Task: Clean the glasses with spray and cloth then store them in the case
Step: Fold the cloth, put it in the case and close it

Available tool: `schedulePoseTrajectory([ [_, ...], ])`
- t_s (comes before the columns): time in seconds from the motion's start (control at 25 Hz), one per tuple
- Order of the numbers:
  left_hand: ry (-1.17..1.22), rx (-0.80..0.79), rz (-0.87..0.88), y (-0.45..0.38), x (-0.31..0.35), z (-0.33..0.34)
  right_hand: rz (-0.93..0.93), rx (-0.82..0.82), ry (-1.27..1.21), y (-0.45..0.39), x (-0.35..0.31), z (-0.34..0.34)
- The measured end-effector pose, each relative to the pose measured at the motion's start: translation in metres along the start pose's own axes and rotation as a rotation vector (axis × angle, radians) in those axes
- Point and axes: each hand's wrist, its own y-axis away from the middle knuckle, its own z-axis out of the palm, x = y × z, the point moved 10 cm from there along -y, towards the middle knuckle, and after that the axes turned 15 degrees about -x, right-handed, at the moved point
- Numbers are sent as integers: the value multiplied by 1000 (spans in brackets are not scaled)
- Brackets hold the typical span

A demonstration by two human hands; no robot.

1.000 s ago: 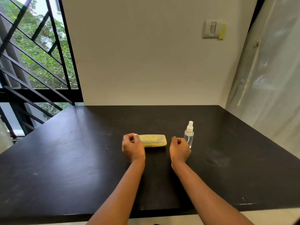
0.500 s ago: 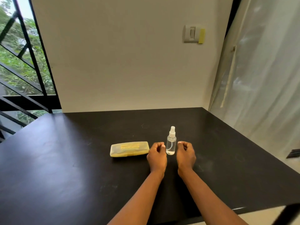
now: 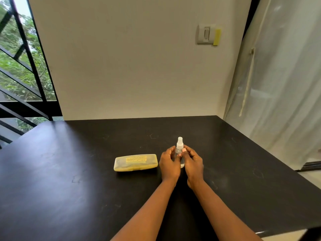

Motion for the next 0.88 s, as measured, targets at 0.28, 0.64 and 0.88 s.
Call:
schedulePoseTrajectory([
  [0.28, -160, 79, -11, -14, 4, -32, 28, -72, 25, -11, 1, 31],
  [0.64, -171, 140, -50, -15, -8, -55, 55, -125, 35, -12, 5, 55],
  [0.88, -165, 158, -70, -12, -8, -57, 48, -137, 51, -10, 7, 57],
])
